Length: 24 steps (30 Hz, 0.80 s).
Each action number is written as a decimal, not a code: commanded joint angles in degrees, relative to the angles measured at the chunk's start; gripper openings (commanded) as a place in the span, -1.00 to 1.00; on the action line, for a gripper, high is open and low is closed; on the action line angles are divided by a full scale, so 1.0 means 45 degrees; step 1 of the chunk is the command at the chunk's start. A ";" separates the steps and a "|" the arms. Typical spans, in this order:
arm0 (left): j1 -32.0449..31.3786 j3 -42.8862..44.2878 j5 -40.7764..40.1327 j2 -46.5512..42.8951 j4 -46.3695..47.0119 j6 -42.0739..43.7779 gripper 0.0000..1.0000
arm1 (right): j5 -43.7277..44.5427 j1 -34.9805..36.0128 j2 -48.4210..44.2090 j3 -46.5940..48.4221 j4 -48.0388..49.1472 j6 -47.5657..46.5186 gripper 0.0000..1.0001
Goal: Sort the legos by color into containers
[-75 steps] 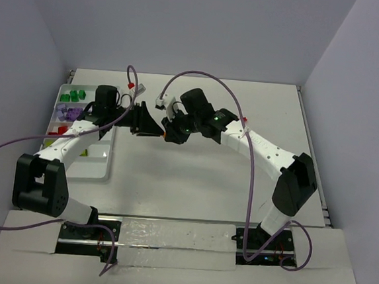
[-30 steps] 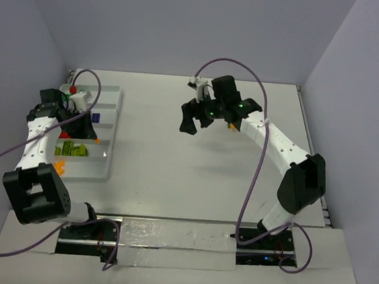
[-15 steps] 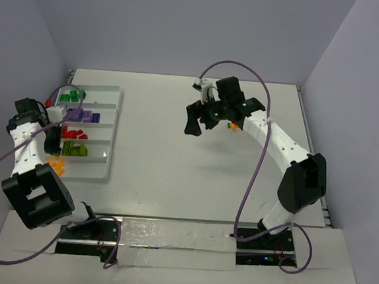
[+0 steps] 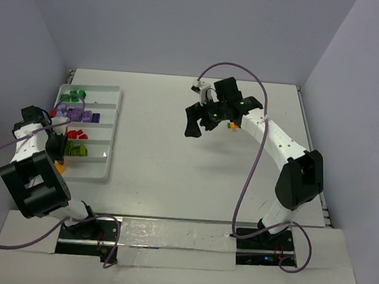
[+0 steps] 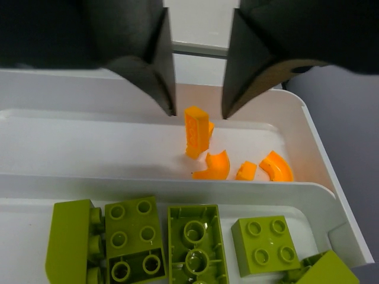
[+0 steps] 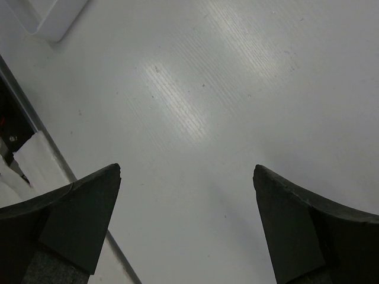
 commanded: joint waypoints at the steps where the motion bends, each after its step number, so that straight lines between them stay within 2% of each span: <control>1: 0.0063 0.0283 -0.0077 0.0103 0.0578 0.0137 -0.01 | 0.0120 -0.0176 -0.0128 0.0255 -0.0037 -0.0175 1.00; 7: 0.0063 0.0886 -0.0018 0.0078 0.0235 0.0078 0.11 | 0.0137 -0.0350 -0.0226 0.0102 0.0001 -0.0233 1.00; 10: 0.0043 0.1551 0.1095 -0.0322 -0.0219 0.0095 0.12 | 0.0268 -0.0610 -0.0265 -0.0055 0.0168 -0.0136 1.00; 13: -0.0365 0.2397 0.3028 -0.0742 -0.0551 -0.0097 0.15 | 0.0719 -0.1459 -0.0016 -0.0050 0.0186 0.0250 0.97; 19: -0.2598 0.2730 0.3164 -0.1720 0.1071 -0.2103 0.17 | 0.4008 -0.2786 0.0366 -0.0068 0.0085 0.1481 0.86; 21: -0.3563 0.2714 0.2968 -0.1840 0.1672 -0.2515 0.18 | 0.4762 -0.3019 0.0582 -0.0055 0.0022 0.1416 0.78; 23: -0.3954 0.2818 0.2953 -0.1791 0.1925 -0.2751 0.18 | 0.5241 -0.3226 0.0722 0.0043 0.0022 0.1270 0.68; 24: -0.4171 0.2951 0.2986 -0.1643 0.1926 -0.2982 0.17 | 0.5325 -0.3276 0.0871 0.0093 0.0022 0.1253 0.55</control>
